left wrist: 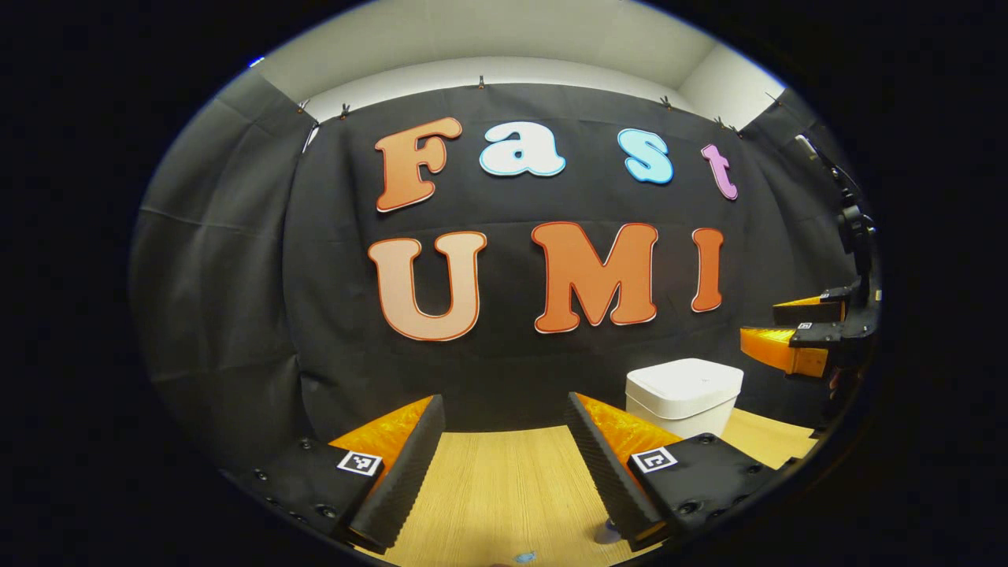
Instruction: Press the lid of the desktop garbage bin to open it, pick up the crumpled paper on the desktop and throw it into the bin, then pick up the pop can on the desktop and drop it into the bin, and finally close the garbage bin lid.
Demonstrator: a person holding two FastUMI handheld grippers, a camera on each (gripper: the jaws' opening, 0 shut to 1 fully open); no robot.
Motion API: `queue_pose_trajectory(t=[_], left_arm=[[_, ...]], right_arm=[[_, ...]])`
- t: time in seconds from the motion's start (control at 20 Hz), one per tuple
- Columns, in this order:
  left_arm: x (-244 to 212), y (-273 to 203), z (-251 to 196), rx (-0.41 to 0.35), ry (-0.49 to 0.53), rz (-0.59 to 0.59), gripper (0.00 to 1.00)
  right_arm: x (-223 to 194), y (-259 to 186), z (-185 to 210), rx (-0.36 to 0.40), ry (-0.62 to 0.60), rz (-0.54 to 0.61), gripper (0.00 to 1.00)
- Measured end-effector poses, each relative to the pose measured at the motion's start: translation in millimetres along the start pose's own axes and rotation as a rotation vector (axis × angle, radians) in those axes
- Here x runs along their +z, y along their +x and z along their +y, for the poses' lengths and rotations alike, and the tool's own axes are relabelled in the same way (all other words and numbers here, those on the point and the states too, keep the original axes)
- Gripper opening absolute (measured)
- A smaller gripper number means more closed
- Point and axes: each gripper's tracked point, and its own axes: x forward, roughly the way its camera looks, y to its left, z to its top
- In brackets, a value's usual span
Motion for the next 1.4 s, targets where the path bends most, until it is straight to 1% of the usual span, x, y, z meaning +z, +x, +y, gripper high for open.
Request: queue_pose_trajectory(t=[0.1, 0.2, 0.25, 0.3, 0.35, 0.4, 0.45, 0.5, 0.6, 0.65, 0.7, 0.75, 0.8, 0.85, 0.95, 1.15, 1.4], left_arm=[[-0.6, 1.5, -1.9, -0.016, 0.000, 0.003, 0.99], [-1.9, 2.0, -3.8, -0.026, -0.002, 0.007, 0.99], [-2.3, 3.3, -3.6, -0.025, 0.000, 0.011, 0.99], [-2.2, 4.2, -2.7, -0.017, 0.004, 0.013, 0.99], [-2.6, 4.4, -1.8, -0.004, 0.007, 0.016, 0.99], [-2.6, 5.6, -0.7, 0.011, 0.006, 0.018, 1.00], [-3.3, 6.1, -1.3, 0.025, 0.003, 0.025, 0.99], [-4.6, 6.1, -2.6, 0.032, 0.000, 0.033, 0.99], [-6.8, 5.9, -3.1, 0.050, 0.001, 0.046, 0.99], [-7.5, 5.1, -1.3, 0.062, 0.007, 0.053, 0.99], [-7.9, 5.0, 0.0, 0.076, 0.013, 0.060, 1.00], [-8.2, 4.3, 1.5, 0.090, 0.016, 0.066, 1.00], [-9.1, 3.9, 2.6, 0.105, 0.017, 0.074, 1.00], [-10.7, 2.0, 3.8, 0.120, 0.017, 0.083, 1.00], [-13.3, 0.4, 5.5, 0.148, 0.019, 0.102, 1.00], [-16.7, -7.5, 10.4, 0.204, 0.030, 0.142, 0.99], [-18.1, -11.1, 15.4, 0.254, 0.062, 0.191, 0.99]], right_arm=[[5.6, 3.2, -2.8, -0.017, -0.022, -0.002, 0.95], [5.4, 9.4, -7.4, -0.030, -0.051, 0.009, 0.91], [2.9, 11.6, -11.1, -0.034, -0.063, 0.023, 0.86], [1.2, 14.3, -13.7, -0.033, -0.065, 0.032, 0.84], [0.6, 17.5, -15.0, -0.025, -0.058, 0.037, 0.80], [-1.6, 22.6, -16.8, -0.015, -0.047, 0.045, 0.78], [-5.8, 27.4, -20.2, -0.006, -0.037, 0.059, 0.72], [-10.5, 31.1, -24.1, 0.009, -0.030, 0.077, 0.69], [-16.9, 42.5, -22.4, 0.068, -0.023, 0.099, 0.58], [-17.4, 48.7, -27.1, 0.074, -0.028, 0.103, 0.43], [-18.3, 55.1, -33.8, 0.067, -0.037, 0.104, 0.36], [-20.9, 61.7, -38.4, 0.064, -0.044, 0.106, 0.23], [-22.5, 67.7, -41.0, 0.070, -0.044, 0.110, 0.18], [-25.8, 74.3, -43.2, 0.079, -0.036, 0.116, 0.10], [-33.8, 87.2, -45.8, 0.101, -0.006, 0.134, 0.01], [-58.8, 110.6, -53.9, 0.127, 0.015, 0.194, 0.01], [-94.7, 134.8, -51.8, 0.182, 0.030, 0.292, 0.01]])
